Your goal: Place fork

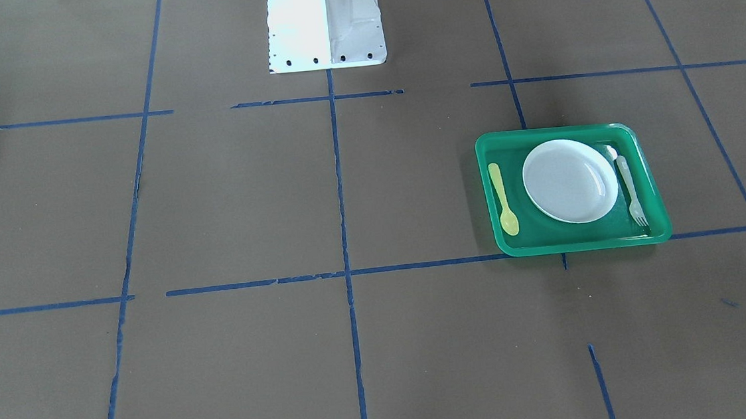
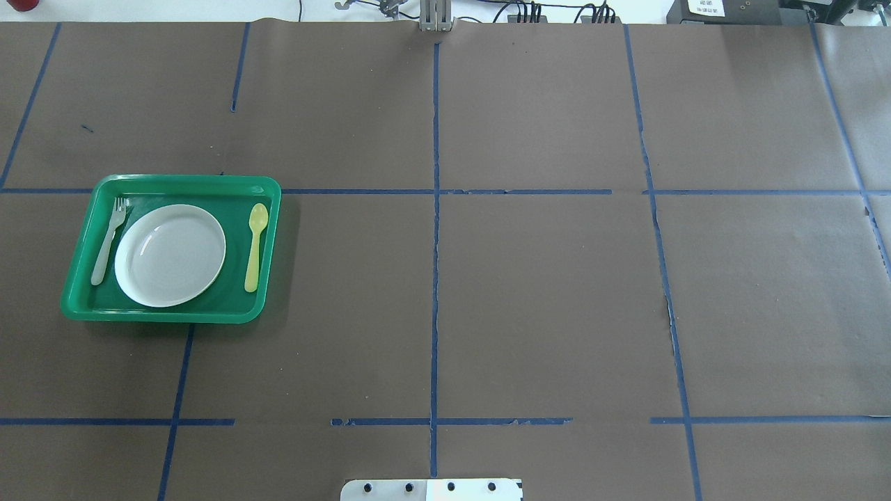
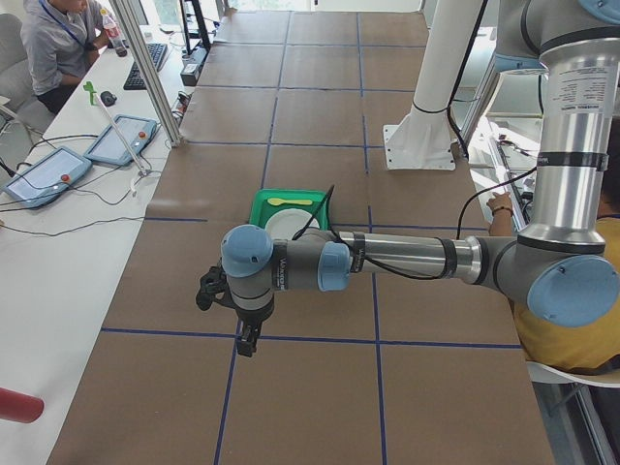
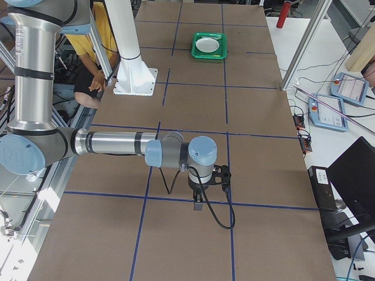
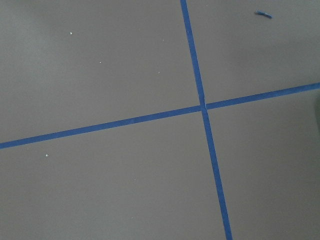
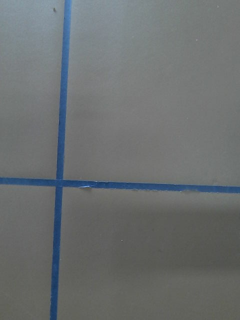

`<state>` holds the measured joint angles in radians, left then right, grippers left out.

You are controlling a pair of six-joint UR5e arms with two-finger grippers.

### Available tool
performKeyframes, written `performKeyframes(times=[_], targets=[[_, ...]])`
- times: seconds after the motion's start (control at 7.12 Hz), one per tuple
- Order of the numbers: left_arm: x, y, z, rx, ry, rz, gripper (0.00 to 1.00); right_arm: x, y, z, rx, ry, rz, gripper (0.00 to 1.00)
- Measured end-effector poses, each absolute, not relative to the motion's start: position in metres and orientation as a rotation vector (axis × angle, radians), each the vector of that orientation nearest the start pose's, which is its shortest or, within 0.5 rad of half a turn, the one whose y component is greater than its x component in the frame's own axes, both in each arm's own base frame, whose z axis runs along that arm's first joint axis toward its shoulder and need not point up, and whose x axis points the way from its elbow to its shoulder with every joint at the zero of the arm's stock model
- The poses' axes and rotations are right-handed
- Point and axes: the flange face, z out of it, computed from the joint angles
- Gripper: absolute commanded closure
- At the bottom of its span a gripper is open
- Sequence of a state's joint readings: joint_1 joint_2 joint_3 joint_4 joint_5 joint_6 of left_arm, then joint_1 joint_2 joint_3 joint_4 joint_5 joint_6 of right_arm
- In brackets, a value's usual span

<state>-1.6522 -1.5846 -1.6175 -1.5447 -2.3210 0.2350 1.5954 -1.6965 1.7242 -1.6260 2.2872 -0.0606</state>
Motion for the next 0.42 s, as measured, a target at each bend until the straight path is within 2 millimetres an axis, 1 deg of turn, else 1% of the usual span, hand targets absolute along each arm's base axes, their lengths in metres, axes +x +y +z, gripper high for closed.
performKeyframes(times=[0.42], targets=[[-0.1062,-0.4922,0.6327,0.149,0.737,0.159,0.0,0.0786,-0.4345,0.6512,0.004,-0.717,-0.024,0.0]])
